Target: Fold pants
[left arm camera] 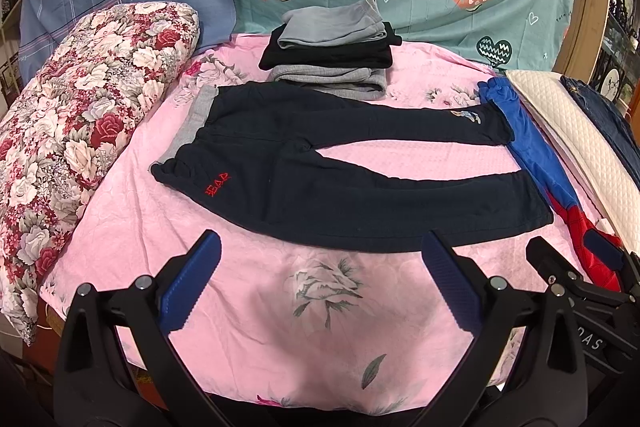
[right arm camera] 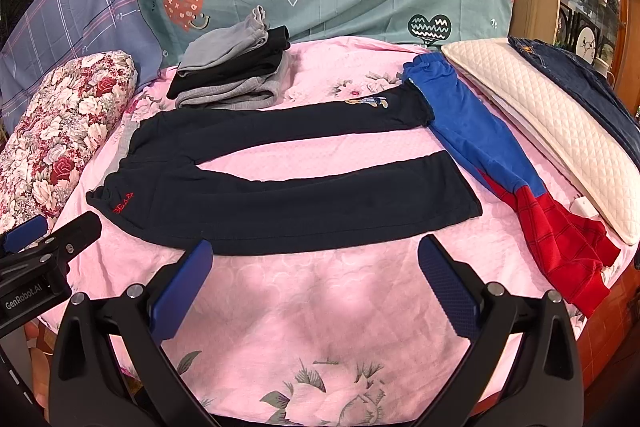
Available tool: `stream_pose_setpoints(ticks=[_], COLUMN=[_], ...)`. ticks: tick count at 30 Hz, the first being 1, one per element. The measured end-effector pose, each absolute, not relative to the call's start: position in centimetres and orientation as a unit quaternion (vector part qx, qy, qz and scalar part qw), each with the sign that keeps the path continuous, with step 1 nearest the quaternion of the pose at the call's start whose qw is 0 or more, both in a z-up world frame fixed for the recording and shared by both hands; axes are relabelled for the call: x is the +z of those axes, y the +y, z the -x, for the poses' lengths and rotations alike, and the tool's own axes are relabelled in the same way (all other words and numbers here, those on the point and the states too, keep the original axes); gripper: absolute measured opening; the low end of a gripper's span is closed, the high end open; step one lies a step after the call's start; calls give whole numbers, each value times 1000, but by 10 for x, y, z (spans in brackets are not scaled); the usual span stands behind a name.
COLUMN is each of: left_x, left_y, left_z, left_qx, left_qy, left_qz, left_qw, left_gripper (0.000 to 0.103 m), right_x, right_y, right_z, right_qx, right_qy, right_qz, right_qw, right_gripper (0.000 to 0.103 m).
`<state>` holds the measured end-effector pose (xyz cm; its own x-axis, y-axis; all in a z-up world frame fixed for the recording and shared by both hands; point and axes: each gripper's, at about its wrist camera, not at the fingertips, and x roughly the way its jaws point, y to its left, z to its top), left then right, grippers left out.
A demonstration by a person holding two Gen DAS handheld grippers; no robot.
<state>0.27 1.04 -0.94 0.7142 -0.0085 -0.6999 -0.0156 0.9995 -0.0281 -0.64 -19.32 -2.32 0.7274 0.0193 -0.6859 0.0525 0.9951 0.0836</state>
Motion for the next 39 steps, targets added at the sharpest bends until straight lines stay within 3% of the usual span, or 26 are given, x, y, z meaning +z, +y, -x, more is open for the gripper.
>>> stream_pose_setpoints(ticks=[7,17,23,26,28,30,35,39], left_x=[-76,-131,-152,-151,-150,-150,-137,-131], left_y=[31,208,241,249,255,254,254,253], left_z=[-47,-140,-163,-176,-185,-197,-180,-170], left_qx=[-60,52,53,47,58,52,44,51], left_qy=[507,549,555,552,553,556,508,487], left_qz=[76,253,292,303,296,289,290,285], left_qw=[856,795,777,775,777,778,809,824], left_gripper=[101,99,80,58,30,18,12,12], right_x=[-42,-76,-79,-78,-77,-75,-67,-67], right_y=[-199,-224,-226,-228,-231,-237,-270,-313], right_z=[0,-9,-10,-11,-10,-10,-22,-49], right_qx=[-6,-32,-31,-35,-40,-49,-76,-29], right_qy=[394,443,448,451,448,444,453,497], right_qz=[-56,-83,-79,-77,-75,-73,-71,-173], right_qw=[917,892,890,888,890,892,886,850], right_gripper=[102,102,102,102,102,102,102,102])
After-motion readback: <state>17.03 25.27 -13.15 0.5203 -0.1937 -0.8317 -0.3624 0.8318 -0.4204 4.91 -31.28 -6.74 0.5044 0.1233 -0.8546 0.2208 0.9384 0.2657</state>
